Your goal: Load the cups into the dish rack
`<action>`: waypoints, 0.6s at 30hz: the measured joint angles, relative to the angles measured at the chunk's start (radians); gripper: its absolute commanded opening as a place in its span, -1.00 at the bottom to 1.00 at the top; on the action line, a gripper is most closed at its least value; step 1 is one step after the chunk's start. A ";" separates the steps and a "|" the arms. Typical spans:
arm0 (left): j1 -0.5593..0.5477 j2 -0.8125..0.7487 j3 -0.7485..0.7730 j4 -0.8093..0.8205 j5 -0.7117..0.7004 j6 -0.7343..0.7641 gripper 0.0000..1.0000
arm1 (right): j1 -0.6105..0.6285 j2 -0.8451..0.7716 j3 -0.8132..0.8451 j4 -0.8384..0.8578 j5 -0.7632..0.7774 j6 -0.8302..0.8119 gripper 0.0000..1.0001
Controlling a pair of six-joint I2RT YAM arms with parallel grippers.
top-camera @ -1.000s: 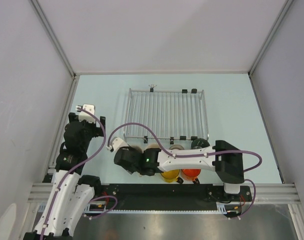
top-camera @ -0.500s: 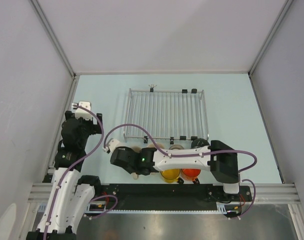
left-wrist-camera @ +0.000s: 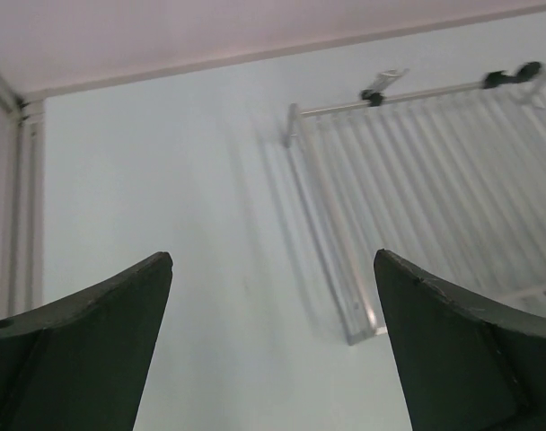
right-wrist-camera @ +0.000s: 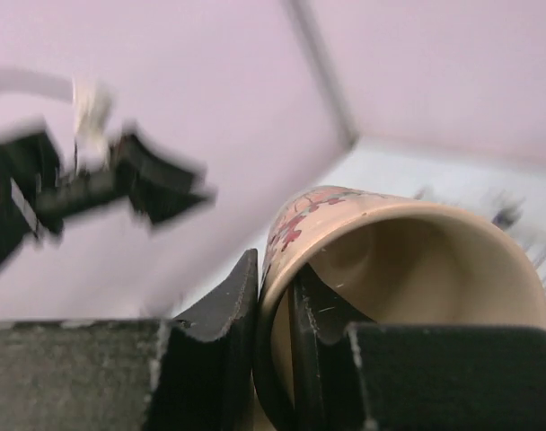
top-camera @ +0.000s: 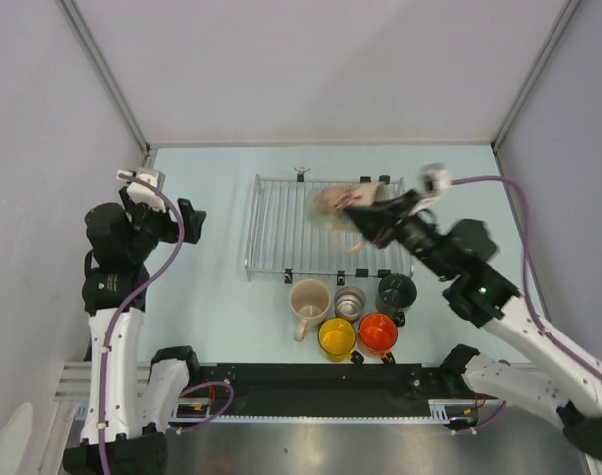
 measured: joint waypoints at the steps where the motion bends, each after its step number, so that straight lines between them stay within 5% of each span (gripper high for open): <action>1: 0.000 0.003 0.015 -0.011 0.055 0.000 0.99 | -0.090 -0.051 -0.037 0.069 -0.020 0.043 -1.00; 6: 0.001 0.024 0.067 -0.054 0.326 -0.001 1.00 | -0.368 -0.095 -0.151 0.387 -0.217 0.289 -1.00; 18: -0.002 0.355 0.132 -0.020 0.965 -0.123 0.99 | -0.454 0.158 -0.380 0.823 -0.434 0.716 -1.00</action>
